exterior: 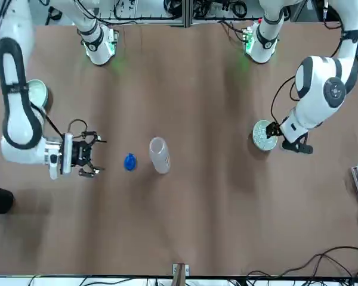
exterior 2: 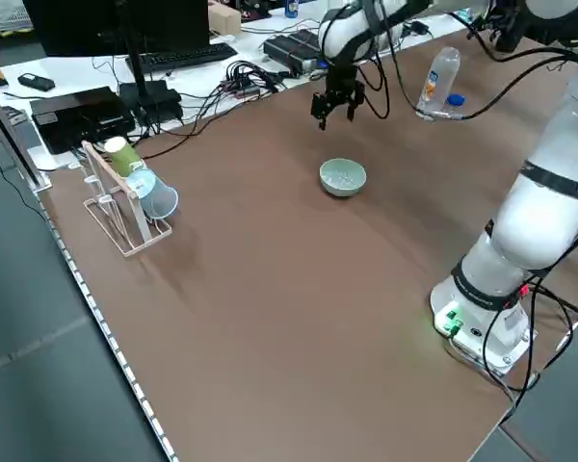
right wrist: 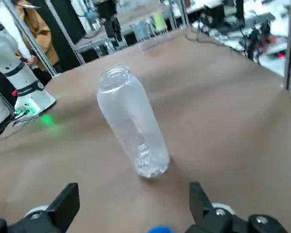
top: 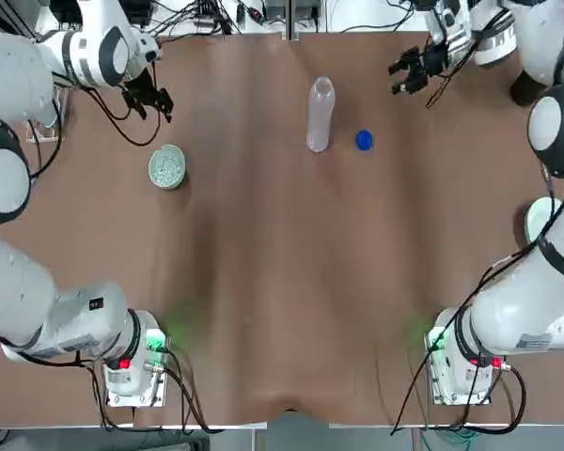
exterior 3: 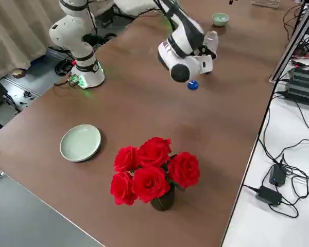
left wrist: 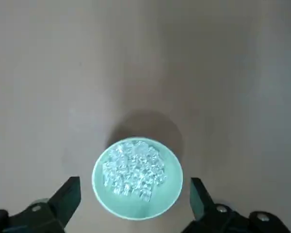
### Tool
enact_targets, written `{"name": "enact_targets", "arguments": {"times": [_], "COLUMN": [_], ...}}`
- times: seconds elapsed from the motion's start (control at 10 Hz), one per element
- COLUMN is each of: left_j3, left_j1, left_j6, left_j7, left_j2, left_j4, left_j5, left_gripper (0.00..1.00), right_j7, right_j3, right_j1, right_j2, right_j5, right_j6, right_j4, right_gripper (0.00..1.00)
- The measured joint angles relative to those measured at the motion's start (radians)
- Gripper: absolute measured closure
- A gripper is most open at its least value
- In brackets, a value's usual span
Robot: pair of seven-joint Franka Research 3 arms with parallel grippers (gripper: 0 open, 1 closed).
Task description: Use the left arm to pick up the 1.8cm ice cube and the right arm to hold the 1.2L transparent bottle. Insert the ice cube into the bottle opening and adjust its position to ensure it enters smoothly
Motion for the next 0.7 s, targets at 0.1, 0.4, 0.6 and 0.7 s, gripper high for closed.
{"name": "enact_targets", "arguments": {"times": [0.1, 0.4, 0.6, 0.7], "left_j3": [-0.007, -0.005, 0.001, 0.001], "left_j1": [0.000, 0.006, 0.014, 0.028], "left_j6": [0.013, 0.187, 0.253, 0.254], "left_j7": [-0.007, -0.008, -0.007, -0.007], "left_j2": [0.017, 0.036, 0.055, 0.061], "left_j4": [-0.016, -0.143, -0.205, -0.216], "left_j5": [0.000, 0.000, 0.005, 0.009], "left_gripper": [0.01, 0.01, 0.01, 0.01], "right_j7": [-0.117, -0.392, -0.484, -0.518], "right_j3": [0.012, 0.023, 0.027, 0.031], "right_j1": [0.024, 0.118, 0.149, 0.163], "right_j2": [0.049, 0.174, 0.235, 0.266], "right_j5": [0.081, 0.292, 0.397, 0.450], "right_j6": [-0.020, -0.024, -0.037, -0.047], "right_j4": [-0.003, -0.004, -0.005, -0.005], "right_gripper": [0.00, 0.00, 0.00, 0.00]}}
